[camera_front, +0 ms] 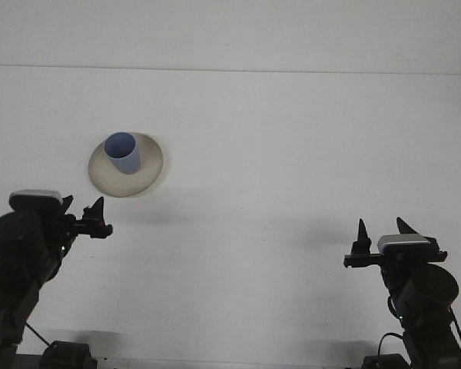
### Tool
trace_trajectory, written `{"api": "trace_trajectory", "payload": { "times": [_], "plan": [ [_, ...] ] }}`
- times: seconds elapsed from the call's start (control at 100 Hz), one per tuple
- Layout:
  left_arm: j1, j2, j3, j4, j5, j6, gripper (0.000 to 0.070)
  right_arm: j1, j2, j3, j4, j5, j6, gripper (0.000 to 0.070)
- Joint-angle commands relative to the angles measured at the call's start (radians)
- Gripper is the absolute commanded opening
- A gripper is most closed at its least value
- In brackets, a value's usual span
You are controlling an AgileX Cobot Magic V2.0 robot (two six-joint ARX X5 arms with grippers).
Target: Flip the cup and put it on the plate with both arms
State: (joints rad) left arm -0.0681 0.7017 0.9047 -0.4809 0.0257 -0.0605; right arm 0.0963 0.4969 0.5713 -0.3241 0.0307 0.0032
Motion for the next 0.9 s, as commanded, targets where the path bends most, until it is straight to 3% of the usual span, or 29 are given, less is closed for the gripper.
{"api": "trace_trajectory", "payload": {
  "times": [0.0,0.15,0.21,0.31,0.7,0.75,0.77,0.89],
  "plan": [
    [-0.002,-0.063,-0.106,0.089,0.001,0.030,0.0428,0.000,0.002,0.013,0.010,0.003,-0.006,0.0511],
    [-0.002,-0.198,-0.293,0.218,0.001,0.028,0.0431,0.000,0.002,0.013,0.010,0.003,-0.006,0.0511],
    [-0.004,-0.232,-0.318,0.254,0.010,-0.005,0.0433,0.000,0.002,0.013,0.010,0.003,-0.006,0.0511],
    [-0.004,-0.246,-0.320,0.290,0.009,0.026,0.0432,0.001,0.001,0.013,0.010,0.003,-0.004,0.0511],
    [-0.004,-0.256,-0.320,0.297,0.009,0.030,0.0415,0.000,0.002,0.013,0.010,0.003,-0.004,0.0503],
    [-0.004,-0.257,-0.320,0.296,0.009,0.030,0.0383,0.000,0.002,0.013,0.010,0.003,-0.004,0.0454],
    [-0.004,-0.257,-0.320,0.296,0.009,0.029,0.0348,0.000,0.002,0.013,0.010,0.003,-0.004,0.0401],
    [-0.004,-0.257,-0.320,0.294,0.009,0.026,0.0039,0.000,0.002,0.013,0.010,0.003,-0.004,0.0084]
  ]
}}
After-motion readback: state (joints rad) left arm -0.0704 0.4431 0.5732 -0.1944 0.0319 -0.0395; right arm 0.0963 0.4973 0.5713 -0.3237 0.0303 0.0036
